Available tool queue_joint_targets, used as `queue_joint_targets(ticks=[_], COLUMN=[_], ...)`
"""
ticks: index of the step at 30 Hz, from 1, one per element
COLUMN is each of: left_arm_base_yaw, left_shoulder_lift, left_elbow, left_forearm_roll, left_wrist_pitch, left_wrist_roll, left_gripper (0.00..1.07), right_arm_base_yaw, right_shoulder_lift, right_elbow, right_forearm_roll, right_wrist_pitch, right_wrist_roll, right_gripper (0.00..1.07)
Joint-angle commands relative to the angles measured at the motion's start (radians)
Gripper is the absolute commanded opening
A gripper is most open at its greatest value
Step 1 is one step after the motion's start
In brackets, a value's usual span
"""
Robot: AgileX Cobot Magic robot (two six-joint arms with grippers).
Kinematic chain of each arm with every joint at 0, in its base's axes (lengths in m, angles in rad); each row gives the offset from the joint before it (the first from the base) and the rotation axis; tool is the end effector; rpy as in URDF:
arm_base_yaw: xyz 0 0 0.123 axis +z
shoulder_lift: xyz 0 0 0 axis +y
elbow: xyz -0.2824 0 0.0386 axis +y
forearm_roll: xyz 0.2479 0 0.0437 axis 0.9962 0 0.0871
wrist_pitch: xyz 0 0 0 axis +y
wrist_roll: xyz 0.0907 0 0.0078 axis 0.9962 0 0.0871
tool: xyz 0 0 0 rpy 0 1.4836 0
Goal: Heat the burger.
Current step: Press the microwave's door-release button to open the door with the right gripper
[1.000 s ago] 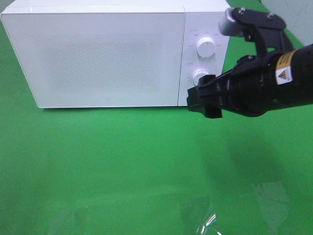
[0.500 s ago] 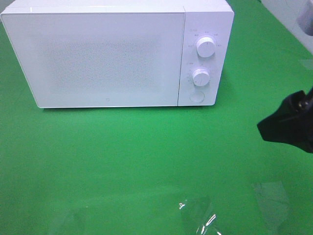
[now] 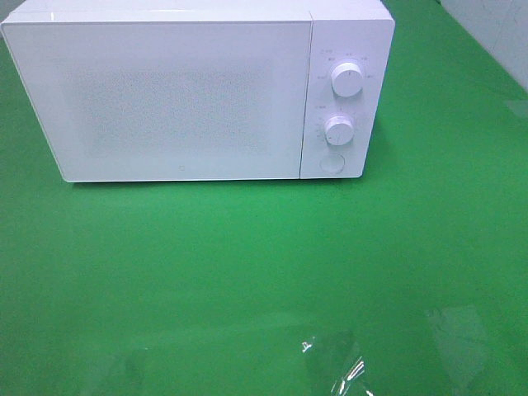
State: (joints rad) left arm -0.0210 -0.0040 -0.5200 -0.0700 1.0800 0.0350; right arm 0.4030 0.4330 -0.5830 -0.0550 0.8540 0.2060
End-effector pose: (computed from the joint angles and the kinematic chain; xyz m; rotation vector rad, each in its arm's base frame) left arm -0.0089 -0.0054 0.2813 0.0621 2.0375 -0.0748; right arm 0.0683 0.0250 0.3041 -0.2324 2.1876 0.2777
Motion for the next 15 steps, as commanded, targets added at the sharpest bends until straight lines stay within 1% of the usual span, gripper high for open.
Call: queue_joint_targets(ticks=[1,3,5,8,10,15], left_arm_base_yaw=[0.002,0.002,0.002,0.002,0.002,0.002], left_shoulder_lift=[-0.017,-0.017,-0.017,-0.017,-0.017,-0.017], left_elbow=[0.003,0.003,0.003,0.003,0.003,0.003], left_forearm_roll=[-0.005,-0.005,-0.005,-0.005,-0.005,-0.005], left_wrist_pitch=[-0.010,-0.010,-0.010,-0.010,-0.010,-0.010], left_wrist_roll=[-0.001,-0.001,-0.001,-0.001,-0.001,-0.001], left_gripper=[0.97,0.97,0.97,0.97,0.97,0.97], right_arm_base_yaw=[-0.055,-0.073,-0.164,-0.182,-0.263,-0.291], right_shoulder_lift=[-0.068,-0.092,-0.216,-0.239,-0.344,-0.418], right_elbow=[0.018,0.025,0.067,0.066,0.066,0.068], right_forearm_roll=[0.023,0.025,0.027,0.027,0.027,0.027], right_wrist_pitch=[0.017,0.021,0.028,0.026,0.030,0.057], right_wrist_roll=[-0.045,-0.051,-0.075,-0.075,-0.079,-0.078], right_gripper=[0.69,0.69,0.69,0.69,0.69,0.69])
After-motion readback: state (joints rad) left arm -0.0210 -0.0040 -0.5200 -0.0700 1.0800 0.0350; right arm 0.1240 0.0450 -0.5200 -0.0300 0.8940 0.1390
